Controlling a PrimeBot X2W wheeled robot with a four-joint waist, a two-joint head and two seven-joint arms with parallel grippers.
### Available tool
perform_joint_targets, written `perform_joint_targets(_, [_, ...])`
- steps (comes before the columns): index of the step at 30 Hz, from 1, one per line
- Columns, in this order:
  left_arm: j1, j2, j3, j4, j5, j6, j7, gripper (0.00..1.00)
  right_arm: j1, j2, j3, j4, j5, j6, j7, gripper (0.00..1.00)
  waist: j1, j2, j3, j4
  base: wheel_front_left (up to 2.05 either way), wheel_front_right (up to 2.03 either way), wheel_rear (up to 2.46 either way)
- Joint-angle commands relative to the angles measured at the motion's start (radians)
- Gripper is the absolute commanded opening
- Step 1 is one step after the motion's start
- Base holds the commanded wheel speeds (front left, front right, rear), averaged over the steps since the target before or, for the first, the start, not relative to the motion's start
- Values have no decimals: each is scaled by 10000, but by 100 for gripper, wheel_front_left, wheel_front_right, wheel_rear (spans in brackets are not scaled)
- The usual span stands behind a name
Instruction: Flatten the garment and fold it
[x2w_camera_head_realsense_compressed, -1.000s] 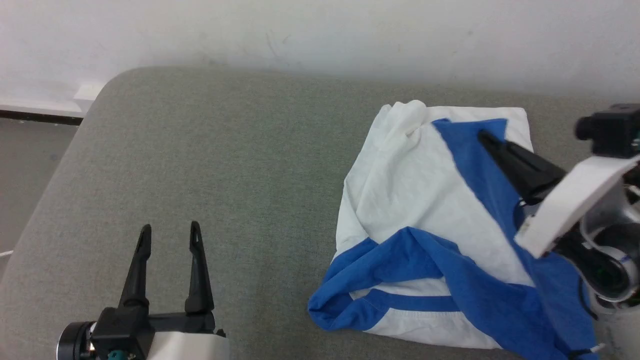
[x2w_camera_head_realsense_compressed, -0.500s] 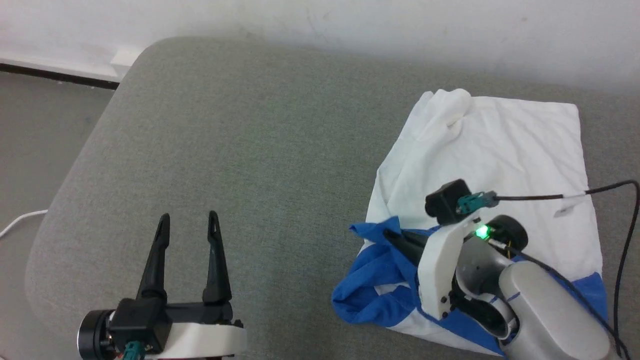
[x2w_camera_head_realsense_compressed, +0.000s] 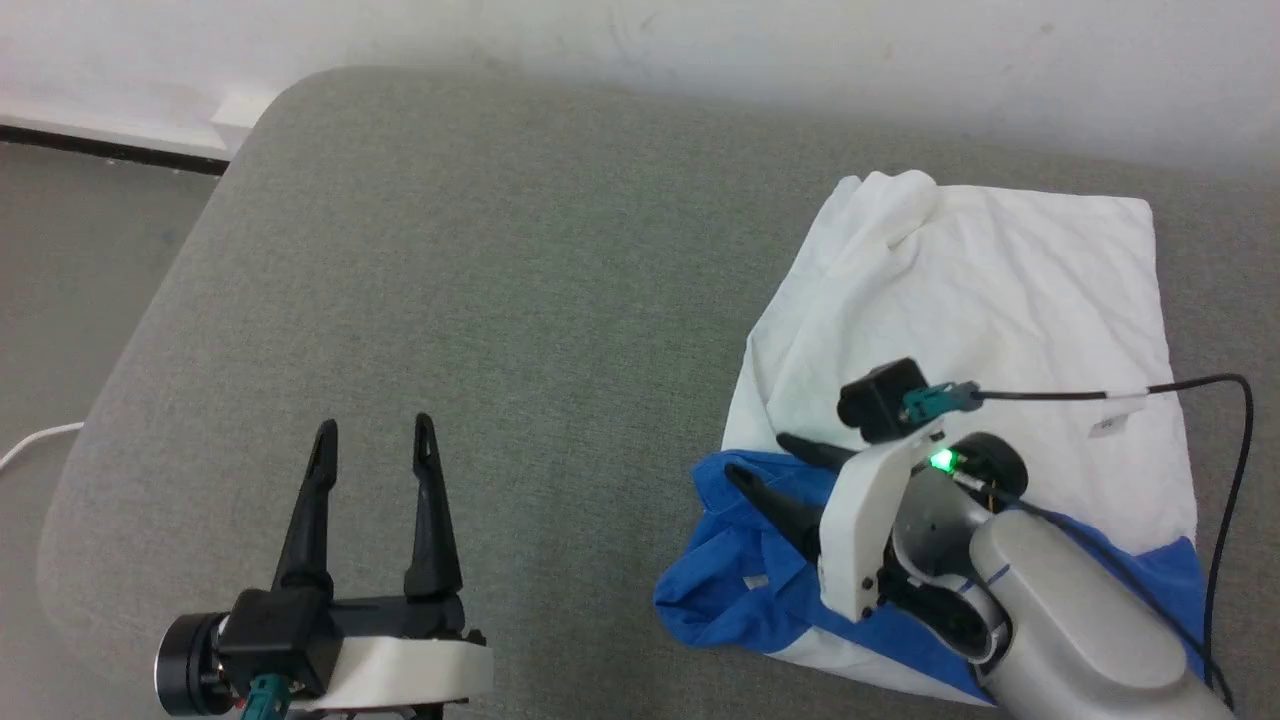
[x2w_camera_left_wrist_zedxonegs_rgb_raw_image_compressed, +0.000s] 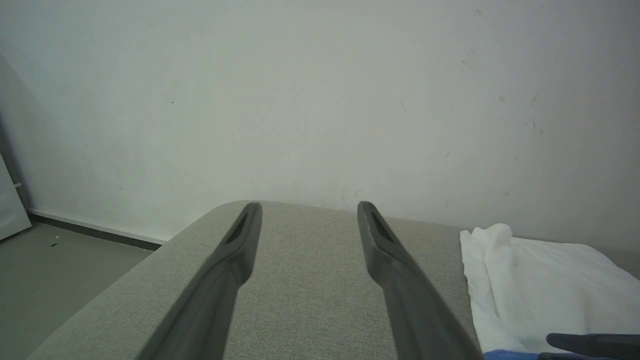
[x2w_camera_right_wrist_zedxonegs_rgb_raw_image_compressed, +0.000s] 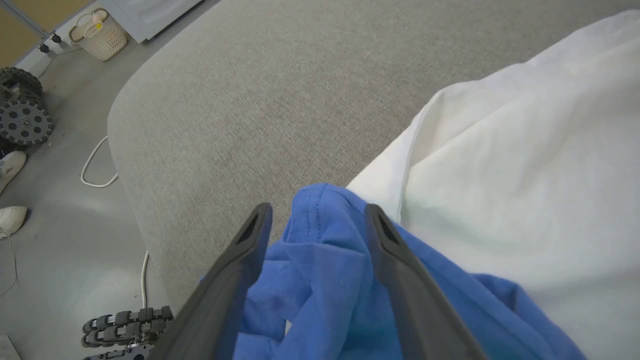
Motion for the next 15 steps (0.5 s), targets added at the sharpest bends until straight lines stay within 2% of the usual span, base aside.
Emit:
perform_joint_targets(1, [-35, 84, 53, 14, 31, -24, -74, 100, -258, -98, -189, -433, 441, -7, -131, 100, -1, -1, -159, -299, 0, 0, 0])
perform_joint_targets(4, [-12, 150, 69, -13, 27, -25, -39, 100, -324, -465, -697, -1257, 927, -7, -319, 100, -1, -1, -269, -585, 0, 0, 0])
perform_joint_targets(7, [0, 231, 80, -85, 46, -16, 46, 100, -106, -903, -1676, -2002, 1172, -7, -597, 100, -1, -1, -370, -871, 0, 0, 0])
perform_joint_targets(12, [47, 356, 71, -283, 103, 19, 216, 100, 874, -1478, -4061, -3007, 855, -7, -1248, 100, -1, -1, -486, -1300, 0, 0, 0])
perform_joint_targets(15, [145, 415, 76, -414, 168, 91, 261, 100, 1704, -1614, -5568, -3701, 182, -7, -1738, 100, -1, -1, -477, -1546, 0, 0, 0])
